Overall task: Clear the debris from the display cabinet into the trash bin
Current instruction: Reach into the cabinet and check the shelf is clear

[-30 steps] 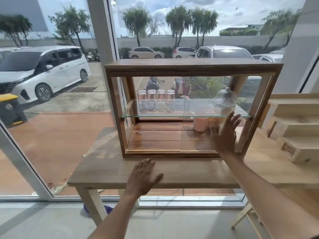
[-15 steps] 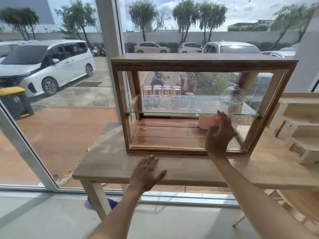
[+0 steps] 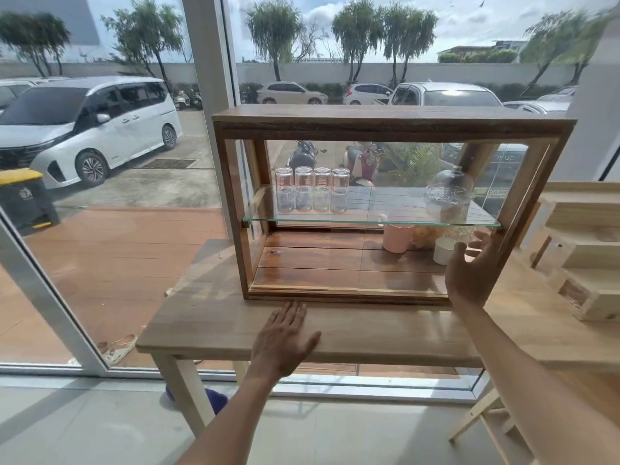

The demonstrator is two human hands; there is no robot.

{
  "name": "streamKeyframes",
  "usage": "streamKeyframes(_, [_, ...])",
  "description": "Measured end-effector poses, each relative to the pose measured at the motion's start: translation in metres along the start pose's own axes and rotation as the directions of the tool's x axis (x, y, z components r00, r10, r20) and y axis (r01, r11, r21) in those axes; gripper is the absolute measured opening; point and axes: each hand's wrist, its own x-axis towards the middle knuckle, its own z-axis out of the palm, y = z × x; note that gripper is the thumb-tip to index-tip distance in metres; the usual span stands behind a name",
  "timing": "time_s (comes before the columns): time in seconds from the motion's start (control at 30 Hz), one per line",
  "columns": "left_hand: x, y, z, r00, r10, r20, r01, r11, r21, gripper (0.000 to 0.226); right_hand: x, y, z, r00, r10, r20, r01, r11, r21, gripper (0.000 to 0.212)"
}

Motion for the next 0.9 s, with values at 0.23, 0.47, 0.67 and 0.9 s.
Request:
streamKeyframes(0.23, [0.0, 0.0, 0.0, 1.0, -0.002, -0.011, 0.002, 1.0, 0.01, 0.083, -0.018, -0.015, 0.014, 0.997, 0.076, -0.009, -0.076, 0.997, 0.029, 0.045])
streamKeyframes(0.47, [-0.001, 0.001, 0.002, 0.999, -0.002, -0.041, 0.003, 1.0, 0.015, 0.077, -0.048, -0.024, 0.024, 0.981, 0.069, 0.18, -0.08, 0.995, 0.052, 0.048])
streamKeyframes(0.67, [-0.001, 0.001, 0.002, 0.999, -0.012, -0.034, 0.012, 1.0, 0.015, 0.076, -0.08, -0.036, 0.039, 0.943, 0.055, 0.328, -0.093, 0.99, 0.102, 0.059])
streamKeyframes(0.9, [-0.001, 0.002, 0.001, 1.0, -0.019, -0.014, 0.02, 0.999, 0.029, 0.075, -0.102, -0.041, 0.054, 0.881, 0.019, 0.473, -0.078, 0.991, 0.105, 0.052])
